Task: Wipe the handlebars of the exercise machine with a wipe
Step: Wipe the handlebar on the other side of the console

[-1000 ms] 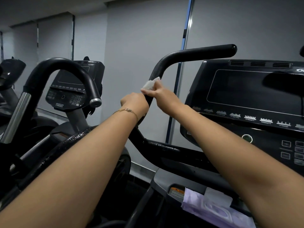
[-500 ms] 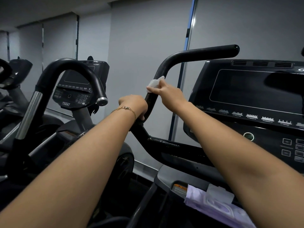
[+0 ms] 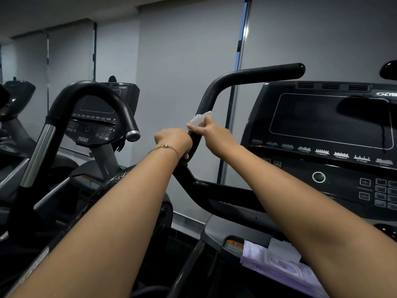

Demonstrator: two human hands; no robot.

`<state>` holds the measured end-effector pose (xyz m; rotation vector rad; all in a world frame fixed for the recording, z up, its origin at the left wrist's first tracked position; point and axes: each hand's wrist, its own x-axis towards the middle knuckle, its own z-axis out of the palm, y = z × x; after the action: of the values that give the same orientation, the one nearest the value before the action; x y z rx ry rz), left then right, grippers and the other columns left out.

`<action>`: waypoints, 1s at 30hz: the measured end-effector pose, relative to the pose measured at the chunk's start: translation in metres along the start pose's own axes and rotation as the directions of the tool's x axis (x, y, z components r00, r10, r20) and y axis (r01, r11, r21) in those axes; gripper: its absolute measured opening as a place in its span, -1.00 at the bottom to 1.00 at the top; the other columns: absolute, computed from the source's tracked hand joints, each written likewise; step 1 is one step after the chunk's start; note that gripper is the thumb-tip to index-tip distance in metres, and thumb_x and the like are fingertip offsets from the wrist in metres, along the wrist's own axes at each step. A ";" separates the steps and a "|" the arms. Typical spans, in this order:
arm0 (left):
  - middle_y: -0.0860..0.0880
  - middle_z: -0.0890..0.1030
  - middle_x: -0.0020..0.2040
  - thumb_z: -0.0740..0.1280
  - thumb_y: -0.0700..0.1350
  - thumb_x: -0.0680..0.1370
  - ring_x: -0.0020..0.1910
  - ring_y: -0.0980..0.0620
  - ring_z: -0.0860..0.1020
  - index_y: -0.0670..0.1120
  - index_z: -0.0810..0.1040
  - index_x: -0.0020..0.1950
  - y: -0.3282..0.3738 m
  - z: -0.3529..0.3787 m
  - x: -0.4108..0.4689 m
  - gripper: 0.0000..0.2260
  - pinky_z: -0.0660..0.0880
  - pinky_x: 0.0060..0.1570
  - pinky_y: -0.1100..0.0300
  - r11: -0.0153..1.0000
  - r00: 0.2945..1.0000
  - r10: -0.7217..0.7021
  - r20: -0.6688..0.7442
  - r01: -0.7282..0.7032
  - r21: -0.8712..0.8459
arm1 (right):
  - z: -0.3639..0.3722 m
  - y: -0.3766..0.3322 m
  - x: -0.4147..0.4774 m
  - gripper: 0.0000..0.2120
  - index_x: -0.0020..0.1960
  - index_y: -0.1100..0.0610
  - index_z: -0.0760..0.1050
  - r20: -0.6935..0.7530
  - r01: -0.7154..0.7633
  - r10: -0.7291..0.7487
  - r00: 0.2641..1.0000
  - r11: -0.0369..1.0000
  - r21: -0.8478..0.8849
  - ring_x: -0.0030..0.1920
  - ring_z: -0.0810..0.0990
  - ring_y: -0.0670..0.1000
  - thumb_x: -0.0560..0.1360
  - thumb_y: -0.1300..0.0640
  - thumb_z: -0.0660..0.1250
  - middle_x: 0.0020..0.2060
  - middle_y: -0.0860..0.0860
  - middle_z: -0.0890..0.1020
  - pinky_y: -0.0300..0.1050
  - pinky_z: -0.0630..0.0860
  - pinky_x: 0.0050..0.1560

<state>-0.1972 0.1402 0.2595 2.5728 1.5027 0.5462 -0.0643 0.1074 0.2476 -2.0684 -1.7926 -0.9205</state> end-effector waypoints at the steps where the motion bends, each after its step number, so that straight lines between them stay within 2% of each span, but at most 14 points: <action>1: 0.03 0.35 -0.36 0.33 -0.08 0.55 -0.29 0.05 0.37 -0.05 0.32 -0.30 0.001 0.000 -0.002 -0.73 0.12 -0.46 0.20 1.000 1.000 0.000 -0.003 0.000 0.008 | 0.000 0.001 -0.003 -0.56 0.41 -0.15 0.27 0.013 -0.011 0.010 1.000 1.000 0.023 -0.03 0.40 0.06 0.61 0.21 0.06 0.16 0.01 0.32 -0.15 0.24 -0.18; 4: 0.03 0.35 -0.36 0.32 -0.08 0.56 -0.16 0.01 0.37 -0.06 0.32 -0.30 0.002 0.000 -0.002 -0.73 0.10 -0.46 0.19 1.000 1.000 0.005 0.003 -0.005 0.007 | -0.007 0.008 0.007 -0.67 0.21 -0.29 0.39 -0.001 -0.082 0.083 0.997 0.984 0.160 -0.09 0.40 0.03 0.62 0.12 0.09 0.01 -0.08 0.35 -0.12 0.26 -0.26; 6: 0.03 0.35 -0.36 0.32 -0.09 0.55 -0.24 0.03 0.37 -0.06 0.31 -0.32 0.001 -0.001 -0.003 -0.71 0.10 -0.45 0.20 1.000 1.000 0.005 0.010 -0.005 0.006 | -0.003 0.005 0.006 -0.79 0.16 -0.24 0.39 -0.034 -0.139 0.154 0.987 0.949 0.282 -0.10 0.45 0.03 0.61 0.00 0.09 -0.08 -0.14 0.39 -0.16 0.27 -0.30; 9: 0.02 0.34 -0.36 0.34 -0.09 0.54 -0.39 0.05 0.30 -0.04 0.31 -0.28 0.001 -0.002 -0.006 -0.73 0.12 -0.47 0.20 1.000 1.000 -0.008 0.015 0.008 0.012 | 0.009 -0.005 -0.003 -0.81 0.14 -0.12 0.36 -0.048 -0.094 0.110 0.993 0.961 0.261 -0.23 0.42 -0.02 0.57 -0.11 0.15 -0.18 -0.15 0.42 -0.16 0.25 -0.35; 11: 0.02 0.34 -0.37 0.33 -0.10 0.55 -0.42 0.05 0.28 -0.05 0.30 -0.27 0.002 -0.001 -0.008 -0.73 0.12 -0.47 0.20 1.000 1.000 -0.013 0.005 0.013 0.011 | -0.004 -0.007 -0.004 -0.83 0.07 -0.02 0.46 0.014 -0.114 0.119 0.993 0.899 0.422 -0.27 0.46 0.08 0.56 -0.06 0.20 -0.24 -0.04 0.48 -0.06 0.39 -0.31; 12: 0.02 0.35 -0.37 0.32 -0.10 0.55 -0.41 0.05 0.29 -0.06 0.30 -0.28 0.003 -0.001 -0.009 -0.73 0.12 -0.46 0.21 1.000 1.000 -0.010 -0.004 0.010 0.006 | -0.013 -0.004 0.002 -0.78 0.13 0.08 0.51 0.008 -0.105 0.117 0.993 0.858 0.503 -0.23 0.46 0.15 0.58 0.04 0.19 -0.22 0.05 0.47 -0.03 0.47 -0.22; 14: 0.02 0.36 -0.38 0.33 -0.12 0.55 -0.36 0.03 0.34 -0.07 0.30 -0.32 0.003 0.000 -0.009 -0.70 0.10 -0.46 0.22 1.000 1.000 -0.002 -0.014 0.003 0.008 | -0.031 0.004 0.014 -0.70 0.29 0.16 0.48 -0.106 -0.107 0.201 0.974 0.817 0.567 -0.12 0.44 0.06 0.60 0.19 0.13 -0.12 0.06 0.42 -0.15 0.51 -0.07; 15: 0.02 0.36 -0.38 0.32 -0.12 0.55 -0.35 0.03 0.34 -0.07 0.29 -0.34 0.003 0.000 -0.009 -0.69 0.10 -0.46 0.22 1.000 1.000 -0.005 -0.014 0.005 0.009 | -0.038 0.008 0.019 -0.70 0.29 0.15 0.47 -0.182 -0.113 0.247 0.952 0.834 0.541 -0.08 0.42 -0.01 0.60 0.21 0.13 -0.07 0.04 0.41 -0.19 0.46 -0.03; 17: 0.02 0.36 -0.38 0.32 -0.12 0.55 -0.38 0.03 0.34 -0.06 0.29 -0.34 0.002 0.000 -0.007 -0.69 0.11 -0.46 0.22 1.000 1.000 -0.013 -0.005 0.013 0.002 | -0.046 0.012 0.027 -0.76 0.17 0.19 0.55 -0.261 -0.098 0.252 0.932 0.867 0.488 -0.06 0.42 -0.07 0.59 0.21 0.16 -0.02 0.07 0.44 -0.25 0.37 -0.03; 20: 0.01 0.36 -0.36 0.34 -0.11 0.53 -0.26 0.01 0.38 -0.06 0.30 -0.34 0.001 0.000 -0.004 -0.69 0.12 -0.46 0.21 1.000 1.000 -0.022 -0.001 0.022 -0.002 | -0.053 0.012 0.034 -0.79 0.03 0.19 0.60 -0.229 -0.104 0.242 0.943 0.867 0.487 -0.04 0.42 -0.05 0.58 0.23 0.19 0.00 0.08 0.41 -0.27 0.36 0.01; 22: 0.01 0.37 -0.35 0.34 -0.11 0.54 -0.34 0.02 0.35 -0.06 0.30 -0.33 0.001 0.001 -0.002 -0.70 0.12 -0.46 0.21 1.000 1.000 -0.021 -0.001 0.021 -0.001 | -0.052 0.008 0.035 -0.82 0.03 0.21 0.60 -0.232 -0.068 0.185 0.955 0.898 0.436 0.01 0.47 0.00 0.56 0.26 0.22 0.04 0.12 0.44 -0.23 0.41 0.10; 24: 0.01 0.37 -0.36 0.33 -0.11 0.54 -0.38 0.04 0.32 -0.06 0.30 -0.33 0.001 0.001 -0.001 -0.70 0.11 -0.46 0.21 1.000 1.000 -0.017 -0.002 0.017 -0.003 | -0.041 0.003 0.031 -0.84 0.05 0.23 0.58 -0.223 -0.014 0.089 0.971 0.949 0.315 0.02 0.54 0.09 0.54 0.26 0.25 0.06 0.16 0.49 -0.07 0.47 0.13; 28: 0.01 0.38 -0.31 0.35 -0.09 0.52 -0.14 -0.01 0.39 -0.05 0.34 -0.25 0.001 0.003 0.003 -0.77 0.13 -0.45 0.20 1.000 1.000 -0.013 -0.010 0.013 -0.004 | -0.013 -0.003 0.013 -0.85 0.02 0.22 0.57 -0.174 -0.009 0.070 0.982 0.944 0.330 0.00 0.55 0.14 0.54 0.24 0.24 0.05 0.13 0.51 0.06 0.53 0.02; 30: 0.01 0.40 -0.28 0.36 -0.08 0.52 -0.08 -0.01 0.42 -0.04 0.39 -0.14 0.001 0.004 0.003 -0.84 0.19 -0.40 0.22 1.000 1.000 -0.005 -0.029 0.004 -0.024 | -0.001 -0.005 0.002 -0.82 0.07 0.21 0.59 -0.130 0.073 -0.035 0.991 0.949 0.307 0.03 0.54 0.12 0.53 0.26 0.25 0.10 0.10 0.48 0.03 0.52 0.05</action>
<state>-0.1938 0.1425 0.2564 2.5542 1.5010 0.5997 -0.0692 0.1096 0.2493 -1.7384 -1.8042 -0.7075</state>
